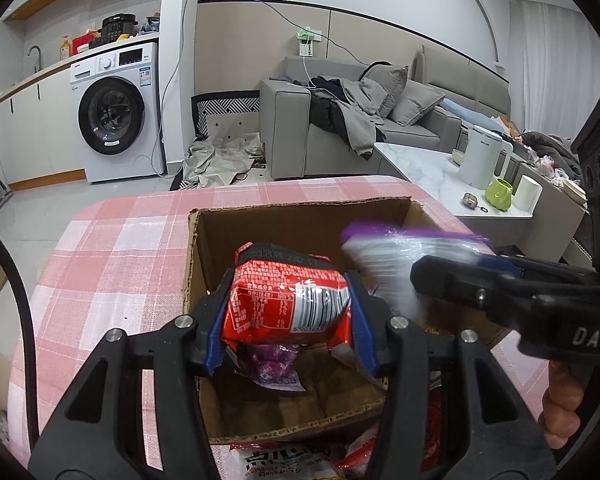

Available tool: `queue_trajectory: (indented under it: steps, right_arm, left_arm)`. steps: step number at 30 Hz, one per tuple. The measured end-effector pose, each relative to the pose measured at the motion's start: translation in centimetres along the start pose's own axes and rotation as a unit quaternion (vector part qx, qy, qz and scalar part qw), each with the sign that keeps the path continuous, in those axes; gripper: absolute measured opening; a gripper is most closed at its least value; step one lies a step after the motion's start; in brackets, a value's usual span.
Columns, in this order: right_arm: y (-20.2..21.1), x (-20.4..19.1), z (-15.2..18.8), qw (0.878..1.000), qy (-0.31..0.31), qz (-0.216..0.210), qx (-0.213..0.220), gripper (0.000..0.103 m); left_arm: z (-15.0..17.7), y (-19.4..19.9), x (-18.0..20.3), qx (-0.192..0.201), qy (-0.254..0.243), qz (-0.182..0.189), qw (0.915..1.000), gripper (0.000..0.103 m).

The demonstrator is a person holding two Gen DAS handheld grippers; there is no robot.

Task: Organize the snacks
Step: 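Open both tools to drop the packs and withdraw from the box, then move both tools down toward the remaining snack pile in front of the box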

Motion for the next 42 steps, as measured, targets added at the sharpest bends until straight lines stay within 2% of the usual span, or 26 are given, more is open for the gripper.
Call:
queue_trajectory:
  steps: [2,3,4,5,6,7,8,10,12,23,31,37,42]
  right_arm:
    - [0.4,-0.2,-0.1,1.000,0.007,-0.005,0.005,0.051]
    - [0.6,-0.2,-0.1,1.000,0.009,-0.001,0.008,0.052]
    - [0.8,-0.2,-0.2,1.000,0.012,0.003,0.010,0.053]
    - [1.0,-0.2,-0.2,1.000,0.014,0.005,0.010,0.059]
    - [1.2,-0.2,-0.1,1.000,0.015,0.003,0.010,0.070]
    - [1.6,-0.2,0.0,1.000,0.015,-0.002,0.011,0.075]
    - [1.9,-0.1,0.0,1.000,0.014,-0.004,0.013,0.083]
    - [2.7,0.0,0.1,1.000,0.015,0.002,0.019,0.097]
    - [3.4,0.1,0.2,1.000,0.017,0.009,0.024,0.102]
    - [6.7,0.1,2.5,0.998,0.024,0.041,0.028,0.102]
    - [7.8,-0.9,4.5,0.998,0.041,0.037,0.021,0.103]
    - [8.4,-0.8,5.5,0.998,0.039,0.035,0.017,0.103]
    - [8.8,-0.7,6.5,0.998,0.041,0.041,0.013,0.102]
  left_arm:
    - [-0.1,0.0,-0.2,0.002,0.004,0.005,1.0000,0.052]
    - [-0.2,0.2,-0.3,0.004,0.005,0.005,1.0000,0.057]
    - [-0.3,0.4,-0.4,0.007,0.005,0.003,1.0000,0.067]
    - [-0.4,0.7,-0.6,0.011,0.004,0.001,0.9999,0.075]
    - [-0.5,1.1,-0.8,0.016,0.004,-0.004,0.9999,0.090]
    - [-0.5,1.6,-1.0,0.021,0.004,-0.008,0.9997,0.098]
    - [-0.6,2.1,-1.1,0.029,0.005,-0.013,0.9995,0.103]
    - [-0.7,3.1,-1.3,0.040,0.004,-0.014,0.9991,0.103]
    - [-0.5,4.2,-1.5,0.043,0.005,-0.017,0.9989,0.103]
    - [2.2,10.2,-2.8,0.042,0.007,-0.026,0.9988,0.102]
    - [4.1,14.2,-2.9,0.054,0.000,-0.036,0.9979,0.103]
    - [5.4,16.0,-3.1,0.053,-0.009,-0.048,0.9974,0.103]
    - [6.1,16.0,-3.5,0.037,0.000,-0.040,0.9985,0.102]
Point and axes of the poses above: each gripper's, at about its wrist camera, not at the fingertips, and y roughly against the way its jaws point, x to its right, z to its underside, the point moved 2 cm from there along -y, roughly the way its jaws point, and after that the axes turned 8 degrees about x, right-handed, at the moved point
